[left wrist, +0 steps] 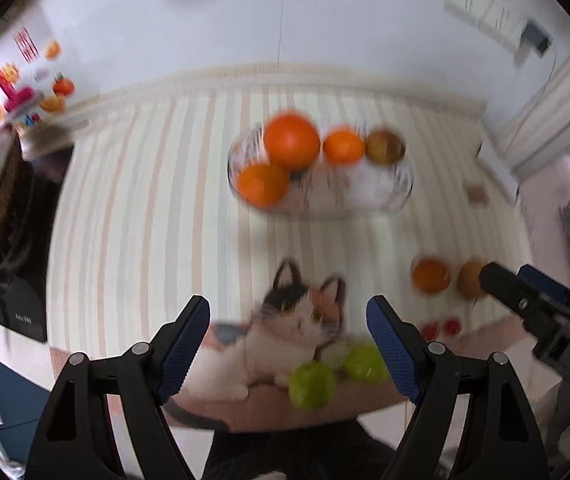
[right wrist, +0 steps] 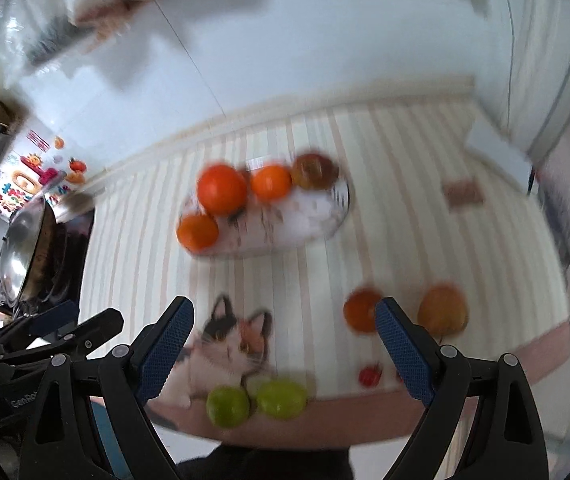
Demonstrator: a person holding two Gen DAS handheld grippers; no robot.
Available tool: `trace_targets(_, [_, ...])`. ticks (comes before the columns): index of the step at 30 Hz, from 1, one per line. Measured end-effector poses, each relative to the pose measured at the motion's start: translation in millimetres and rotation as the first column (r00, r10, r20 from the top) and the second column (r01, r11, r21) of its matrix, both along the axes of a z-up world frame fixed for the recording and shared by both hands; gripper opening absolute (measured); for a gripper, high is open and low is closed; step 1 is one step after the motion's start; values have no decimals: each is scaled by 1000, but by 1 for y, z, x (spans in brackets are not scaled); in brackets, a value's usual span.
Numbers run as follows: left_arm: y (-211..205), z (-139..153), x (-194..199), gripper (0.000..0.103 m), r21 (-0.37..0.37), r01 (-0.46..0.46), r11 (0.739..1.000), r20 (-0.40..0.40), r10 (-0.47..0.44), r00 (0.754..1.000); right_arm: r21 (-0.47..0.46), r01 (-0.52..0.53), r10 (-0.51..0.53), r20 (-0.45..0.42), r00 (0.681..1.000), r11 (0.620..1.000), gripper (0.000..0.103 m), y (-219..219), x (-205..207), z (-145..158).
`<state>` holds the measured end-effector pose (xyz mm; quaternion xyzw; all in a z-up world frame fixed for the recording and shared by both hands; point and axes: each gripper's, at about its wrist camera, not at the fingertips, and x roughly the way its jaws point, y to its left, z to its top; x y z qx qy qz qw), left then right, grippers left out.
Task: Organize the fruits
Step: 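Grasp a green apple with each tool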
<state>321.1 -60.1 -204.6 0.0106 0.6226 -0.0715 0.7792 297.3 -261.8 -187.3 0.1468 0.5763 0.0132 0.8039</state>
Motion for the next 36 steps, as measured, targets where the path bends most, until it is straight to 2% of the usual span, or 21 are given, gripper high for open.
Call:
trace_targets(3, [-6, -39, -11, 80, 18, 41, 999, -109, -39, 993, 37, 15, -12, -87, 996, 999, 94, -8, -7, -37])
trace_targets(7, [-13, -90, -22, 80, -17, 62, 998, -259, -64, 964, 177, 54, -11, -233, 972, 983, 94, -13, -21, -98])
trace_targets(13, [-25, -143, -31, 79, -50, 87, 995, -375, -99, 922, 211, 86, -19, -299, 954, 974, 94, -9, -32, -139])
trace_targets(15, [-29, -151, -33, 72, -56, 93, 994, -384, -108, 917, 219, 93, -21, -311, 950, 971, 94, -9, -33, -146])
trace_targets(17, [-32, -155, -36, 56, -66, 109, 992, -387, -126, 914, 224, 99, -23, -318, 948, 970, 94, -7, -34, -148])
trace_targets(18, [-34, -156, -38, 54, -85, 107, 991, -386, -132, 913, 226, 101, -24, -321, 947, 969, 94, -7, -34, -151])
trace_targets(22, [-39, -149, -41, 53, -15, 136, 991, -333, -133, 934, 236, 101, -16, -338, 941, 966, 94, -4, -31, -156])
trace_targets(27, [-12, -146, -31, 53, 33, 67, 997, -312, -54, 949, 239, 78, 14, -361, 932, 968, 93, 8, -28, -167])
trace_targets(30, [-3, -149, -27, 54, -8, 26, 1000, -329, -27, 944, 231, 60, 35, -384, 923, 971, 92, 19, -25, -177])
trace_targets(33, [-5, -152, -18, 54, -5, 26, 1000, -325, -26, 945, 233, 48, 52, -405, 913, 971, 90, 30, -24, -186])
trace_targets(36, [-4, -164, -18, 55, -28, 3, 1000, -361, -13, 932, 222, 28, 68, -415, 907, 975, 87, 38, -23, -192])
